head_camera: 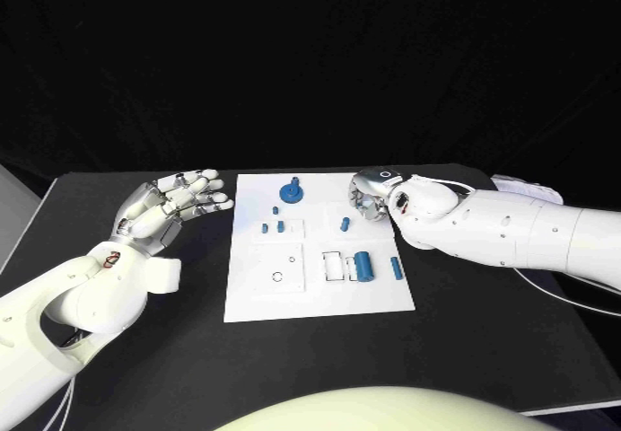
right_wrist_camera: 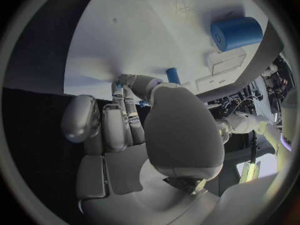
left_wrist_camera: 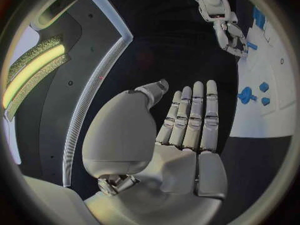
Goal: Assemble the parts on the task board
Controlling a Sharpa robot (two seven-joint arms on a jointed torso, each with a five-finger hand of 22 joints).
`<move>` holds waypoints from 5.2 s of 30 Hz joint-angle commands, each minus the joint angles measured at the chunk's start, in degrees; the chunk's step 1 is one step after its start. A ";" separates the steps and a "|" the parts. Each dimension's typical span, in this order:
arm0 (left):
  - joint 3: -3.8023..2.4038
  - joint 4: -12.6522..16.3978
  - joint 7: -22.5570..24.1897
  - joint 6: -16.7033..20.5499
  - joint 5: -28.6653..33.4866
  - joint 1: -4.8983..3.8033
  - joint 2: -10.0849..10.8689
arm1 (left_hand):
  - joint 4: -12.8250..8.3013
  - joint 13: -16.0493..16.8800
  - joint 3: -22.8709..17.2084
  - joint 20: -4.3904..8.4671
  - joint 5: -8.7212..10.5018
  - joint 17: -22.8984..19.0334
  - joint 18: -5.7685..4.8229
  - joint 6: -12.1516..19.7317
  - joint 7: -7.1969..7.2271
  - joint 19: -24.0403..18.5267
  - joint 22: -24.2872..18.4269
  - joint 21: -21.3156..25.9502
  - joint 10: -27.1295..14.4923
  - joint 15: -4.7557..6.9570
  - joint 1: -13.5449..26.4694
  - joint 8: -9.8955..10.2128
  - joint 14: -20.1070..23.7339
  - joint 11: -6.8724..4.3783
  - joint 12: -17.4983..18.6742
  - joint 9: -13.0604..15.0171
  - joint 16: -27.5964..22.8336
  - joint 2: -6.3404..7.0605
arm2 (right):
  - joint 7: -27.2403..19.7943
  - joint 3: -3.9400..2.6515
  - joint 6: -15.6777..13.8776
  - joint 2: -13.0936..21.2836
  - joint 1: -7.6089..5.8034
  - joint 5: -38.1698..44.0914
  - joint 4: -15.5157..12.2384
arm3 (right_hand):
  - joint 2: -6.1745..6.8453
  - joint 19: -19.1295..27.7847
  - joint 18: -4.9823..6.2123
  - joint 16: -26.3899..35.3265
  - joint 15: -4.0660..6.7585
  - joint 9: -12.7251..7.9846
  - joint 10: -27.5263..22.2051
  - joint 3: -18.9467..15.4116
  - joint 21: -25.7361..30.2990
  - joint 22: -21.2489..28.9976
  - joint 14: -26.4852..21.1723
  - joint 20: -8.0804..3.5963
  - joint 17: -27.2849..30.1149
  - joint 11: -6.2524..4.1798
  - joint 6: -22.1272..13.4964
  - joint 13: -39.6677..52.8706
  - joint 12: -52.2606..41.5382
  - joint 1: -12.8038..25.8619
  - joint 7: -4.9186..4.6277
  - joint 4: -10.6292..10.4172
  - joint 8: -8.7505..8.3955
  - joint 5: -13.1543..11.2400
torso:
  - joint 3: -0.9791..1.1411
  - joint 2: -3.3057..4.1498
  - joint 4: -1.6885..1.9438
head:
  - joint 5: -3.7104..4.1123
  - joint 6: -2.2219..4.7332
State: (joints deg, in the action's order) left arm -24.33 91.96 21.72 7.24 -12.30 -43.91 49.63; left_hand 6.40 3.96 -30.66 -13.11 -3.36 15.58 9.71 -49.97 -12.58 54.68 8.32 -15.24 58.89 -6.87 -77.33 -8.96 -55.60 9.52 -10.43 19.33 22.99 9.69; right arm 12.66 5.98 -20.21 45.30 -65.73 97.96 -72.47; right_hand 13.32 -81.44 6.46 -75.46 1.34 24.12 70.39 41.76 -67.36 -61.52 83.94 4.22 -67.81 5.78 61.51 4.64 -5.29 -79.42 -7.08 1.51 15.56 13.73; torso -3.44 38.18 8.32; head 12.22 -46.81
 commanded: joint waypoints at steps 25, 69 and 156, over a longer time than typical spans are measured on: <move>-0.04 -0.16 0.25 -0.53 0.14 0.16 -0.17 | 0.10 0.08 0.09 -0.02 0.19 0.05 0.77 -0.07 -0.86 0.47 -0.05 0.18 0.03 -0.16 -0.28 -0.31 -0.40 0.39 0.04 -0.06 -0.26 -0.28 | 1.67 -0.11 -4.68 1.60 0.24 0.81 -2.34 | -0.93 -0.08 -0.86 -0.51 0.72 0.31 4.28 0.10 -1.09 -1.05 2.19 -0.61 -0.18 -3.02 1.03 1.82 -1.03 -0.45 0.43 0.84 0.51 0.00 | -0.03 0.03 -0.09 | 0.31 0.15; -0.07 0.03 0.00 -0.53 -0.07 0.15 -0.36 | 0.12 0.08 0.23 0.03 0.20 0.36 0.73 0.09 -0.89 0.68 -0.21 0.40 -0.09 -0.17 -0.34 -0.45 -0.45 0.41 0.03 -0.16 -0.50 -0.31 | 2.73 1.01 0.08 -1.18 -0.10 3.21 -22.50 | -0.86 0.04 -0.78 -0.36 0.77 0.35 4.34 0.20 -0.84 -0.74 2.15 -0.70 0.13 -3.05 1.12 1.88 -0.94 -0.37 0.47 0.99 0.52 0.03 | -0.08 0.11 -0.11 | -5.05 -0.73; -0.07 -0.64 -0.15 -0.95 -0.08 0.16 -0.79 | 0.19 0.10 0.37 0.04 0.20 0.63 0.71 0.20 -0.92 0.82 -0.38 0.64 -0.17 -0.19 -0.34 -0.59 -0.46 0.44 0.00 -0.25 -0.73 -0.37 | 4.01 1.65 1.50 -5.45 3.77 11.80 -18.07 | -0.85 0.01 -0.85 -0.45 0.79 0.40 4.39 0.40 -1.09 -1.09 2.15 -0.77 0.10 -3.04 1.11 1.99 -0.73 -0.12 0.45 1.15 0.44 0.21 | -0.07 0.05 -0.12 | -6.67 -3.19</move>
State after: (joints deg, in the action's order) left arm -24.37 91.26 21.28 7.16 -12.34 -43.77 48.98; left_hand 6.56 3.97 -30.51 -13.10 -3.36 16.15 9.70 -49.97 -12.58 55.09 7.99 -14.80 58.67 -7.08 -77.33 -9.18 -55.79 9.73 -10.43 19.13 22.39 9.68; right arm 16.15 7.55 -19.94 39.88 -62.12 108.71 -90.60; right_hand 13.23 -81.45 6.61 -75.66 1.75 24.46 70.46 41.83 -68.21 -62.55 83.93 3.80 -67.74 5.85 62.33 4.64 -5.39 -79.55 -6.66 2.52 15.95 13.71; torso -3.50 38.23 8.20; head 5.54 -50.00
